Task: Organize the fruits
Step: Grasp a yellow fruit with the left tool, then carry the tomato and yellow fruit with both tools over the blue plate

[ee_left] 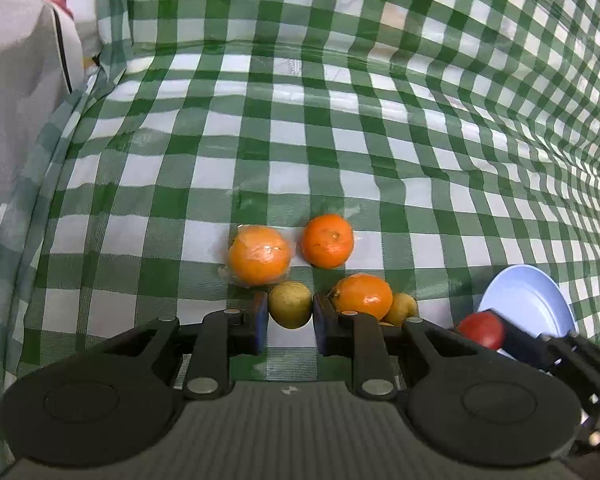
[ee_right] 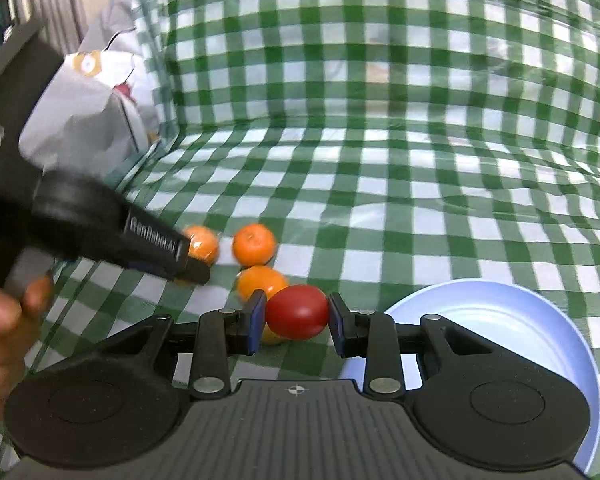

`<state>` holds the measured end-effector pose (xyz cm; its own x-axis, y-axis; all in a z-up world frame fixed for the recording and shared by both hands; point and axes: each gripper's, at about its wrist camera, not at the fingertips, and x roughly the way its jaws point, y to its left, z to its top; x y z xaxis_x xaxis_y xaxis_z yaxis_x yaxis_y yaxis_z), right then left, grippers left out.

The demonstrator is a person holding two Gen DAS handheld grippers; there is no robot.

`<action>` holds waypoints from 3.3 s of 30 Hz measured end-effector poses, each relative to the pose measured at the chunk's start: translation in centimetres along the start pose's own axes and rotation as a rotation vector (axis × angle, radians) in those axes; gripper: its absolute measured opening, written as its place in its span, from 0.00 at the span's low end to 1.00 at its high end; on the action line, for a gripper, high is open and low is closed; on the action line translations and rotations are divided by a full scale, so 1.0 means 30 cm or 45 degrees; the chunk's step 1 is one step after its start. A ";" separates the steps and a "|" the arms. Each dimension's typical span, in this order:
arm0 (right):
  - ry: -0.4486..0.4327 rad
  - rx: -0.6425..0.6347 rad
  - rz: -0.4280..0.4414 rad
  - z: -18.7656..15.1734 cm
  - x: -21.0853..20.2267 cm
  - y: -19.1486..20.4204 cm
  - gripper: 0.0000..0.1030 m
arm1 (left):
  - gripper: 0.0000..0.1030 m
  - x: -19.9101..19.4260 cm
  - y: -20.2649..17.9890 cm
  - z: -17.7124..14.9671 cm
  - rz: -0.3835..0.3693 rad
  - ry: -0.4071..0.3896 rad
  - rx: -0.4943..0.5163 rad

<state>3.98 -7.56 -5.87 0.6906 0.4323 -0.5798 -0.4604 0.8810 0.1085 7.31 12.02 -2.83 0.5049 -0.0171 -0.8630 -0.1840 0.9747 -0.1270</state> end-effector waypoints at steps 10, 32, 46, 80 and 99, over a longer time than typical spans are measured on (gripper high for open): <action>-0.038 0.059 -0.076 0.019 -0.070 -0.075 0.34 | 0.25 -0.056 -0.116 -0.025 0.008 -0.123 0.098; -0.087 0.133 -0.230 0.061 -0.148 -0.217 0.34 | 0.25 -0.131 -0.241 -0.044 -0.129 -0.262 0.191; -0.116 0.205 -0.329 0.068 -0.214 -0.350 0.33 | 0.25 -0.171 -0.309 -0.082 -0.227 -0.309 0.311; -0.034 0.276 -0.399 0.038 -0.207 -0.426 0.33 | 0.25 -0.141 -0.488 -0.178 -0.333 -0.268 0.525; -0.027 0.245 -0.416 0.034 -0.203 -0.411 0.33 | 0.25 -0.142 -0.528 -0.206 -0.332 -0.276 0.595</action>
<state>6.03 -20.85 -2.86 0.7958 0.1248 -0.5925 -0.1026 0.9922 0.0712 2.85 -4.72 -0.16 0.6538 -0.2718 -0.7061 0.3367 0.9403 -0.0502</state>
